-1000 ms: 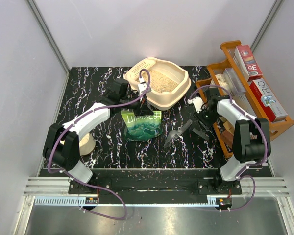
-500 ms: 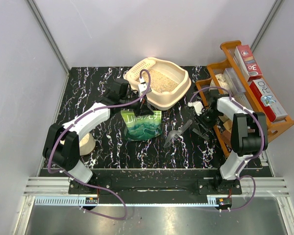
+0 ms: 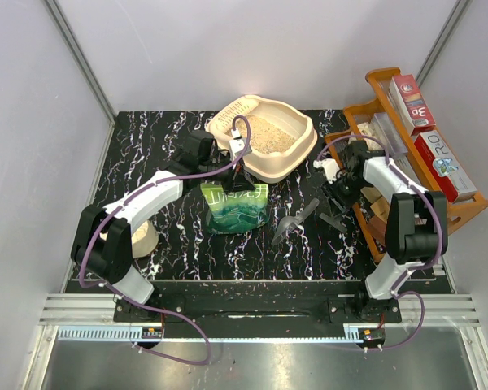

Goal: Fill the litter box with clean litter

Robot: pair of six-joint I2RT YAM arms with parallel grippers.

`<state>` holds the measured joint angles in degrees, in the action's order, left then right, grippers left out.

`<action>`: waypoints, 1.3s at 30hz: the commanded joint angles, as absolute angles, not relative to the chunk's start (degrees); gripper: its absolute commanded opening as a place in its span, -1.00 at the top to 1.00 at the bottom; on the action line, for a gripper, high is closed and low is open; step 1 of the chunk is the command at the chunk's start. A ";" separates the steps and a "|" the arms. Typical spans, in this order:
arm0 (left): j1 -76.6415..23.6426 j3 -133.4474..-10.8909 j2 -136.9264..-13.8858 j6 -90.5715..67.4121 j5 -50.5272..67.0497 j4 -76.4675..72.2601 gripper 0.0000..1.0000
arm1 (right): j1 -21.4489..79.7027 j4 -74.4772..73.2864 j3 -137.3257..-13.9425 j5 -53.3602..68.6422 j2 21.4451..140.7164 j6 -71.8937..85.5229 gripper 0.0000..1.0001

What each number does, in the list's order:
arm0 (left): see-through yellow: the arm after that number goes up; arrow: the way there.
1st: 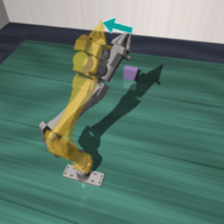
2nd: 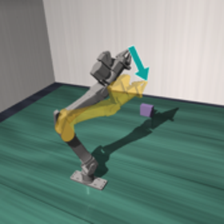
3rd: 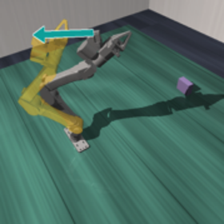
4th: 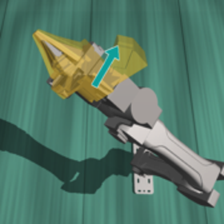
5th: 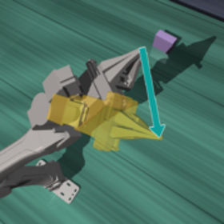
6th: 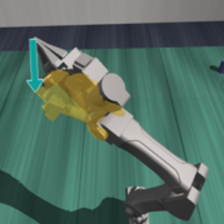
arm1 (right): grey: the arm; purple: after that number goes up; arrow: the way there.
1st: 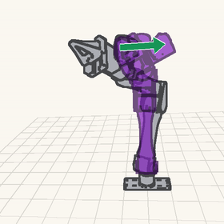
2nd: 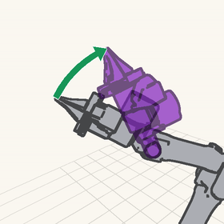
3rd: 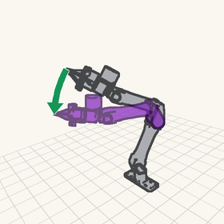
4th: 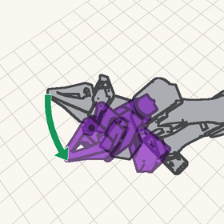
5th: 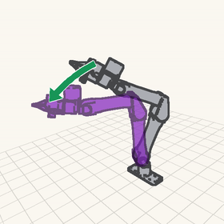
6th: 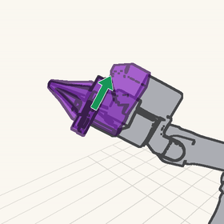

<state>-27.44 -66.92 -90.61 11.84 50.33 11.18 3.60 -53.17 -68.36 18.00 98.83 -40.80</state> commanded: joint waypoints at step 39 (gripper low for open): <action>-29.00 -68.73 -88.33 14.59 50.98 11.78 1.00 | 0.35 -61.34 -73.29 33.82 87.31 -42.36 1.00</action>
<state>-28.36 -66.92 -90.43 14.00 50.22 12.43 0.32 -58.61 -69.14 24.77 97.69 -41.65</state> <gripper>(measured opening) 0.034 0.011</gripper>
